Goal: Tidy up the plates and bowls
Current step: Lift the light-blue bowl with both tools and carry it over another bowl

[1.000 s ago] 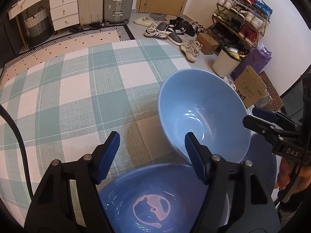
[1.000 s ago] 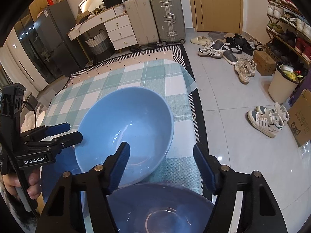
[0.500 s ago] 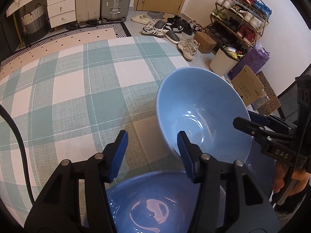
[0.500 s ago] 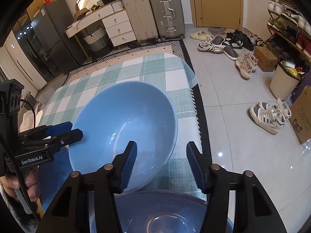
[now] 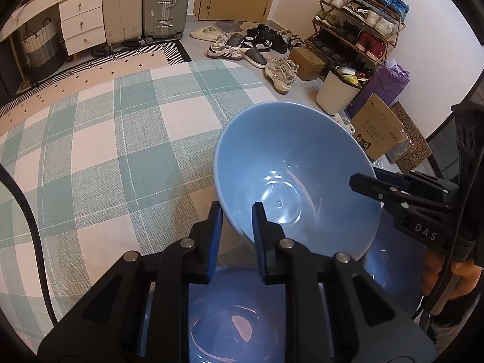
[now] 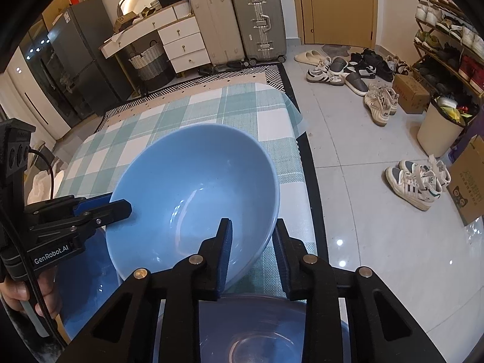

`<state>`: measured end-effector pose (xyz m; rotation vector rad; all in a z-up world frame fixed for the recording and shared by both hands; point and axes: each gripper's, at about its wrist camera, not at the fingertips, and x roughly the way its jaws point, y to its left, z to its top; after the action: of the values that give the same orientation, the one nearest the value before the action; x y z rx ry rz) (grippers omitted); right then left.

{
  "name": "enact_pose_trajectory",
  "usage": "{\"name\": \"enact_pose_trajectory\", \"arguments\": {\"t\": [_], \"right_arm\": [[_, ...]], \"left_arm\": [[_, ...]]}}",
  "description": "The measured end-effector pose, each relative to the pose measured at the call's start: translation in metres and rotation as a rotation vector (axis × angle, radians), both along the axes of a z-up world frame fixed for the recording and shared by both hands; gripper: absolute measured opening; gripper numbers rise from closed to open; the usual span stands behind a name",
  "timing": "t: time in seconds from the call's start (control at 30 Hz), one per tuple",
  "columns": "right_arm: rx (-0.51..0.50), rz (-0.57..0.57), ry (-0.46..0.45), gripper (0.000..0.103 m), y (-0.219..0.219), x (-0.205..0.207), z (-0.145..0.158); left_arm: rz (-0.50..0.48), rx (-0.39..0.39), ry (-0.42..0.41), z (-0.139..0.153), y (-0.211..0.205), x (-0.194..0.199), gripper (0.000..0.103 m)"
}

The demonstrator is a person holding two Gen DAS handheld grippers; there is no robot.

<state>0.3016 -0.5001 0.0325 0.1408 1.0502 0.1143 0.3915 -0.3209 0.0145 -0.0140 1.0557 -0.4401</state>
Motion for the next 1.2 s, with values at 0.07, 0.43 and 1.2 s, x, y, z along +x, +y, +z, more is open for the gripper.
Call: {"name": "enact_pose_trajectory", "arguments": {"t": [0.07, 0.43, 1.2], "right_arm": [[-0.009, 0.0, -0.001, 0.025, 0.0, -0.001, 0.0], [-0.023, -0.003, -0.018, 0.021, 0.0, -0.006, 0.002], [-0.029, -0.003, -0.115, 0.021, 0.007, -0.021, 0.043]], "left_arm": [[0.003, -0.002, -0.004, 0.0, 0.0, -0.001, 0.017], [0.015, 0.007, -0.021, 0.004, 0.0, -0.005, 0.016], [0.028, -0.014, -0.116, 0.053, 0.014, -0.028, 0.016]]}}
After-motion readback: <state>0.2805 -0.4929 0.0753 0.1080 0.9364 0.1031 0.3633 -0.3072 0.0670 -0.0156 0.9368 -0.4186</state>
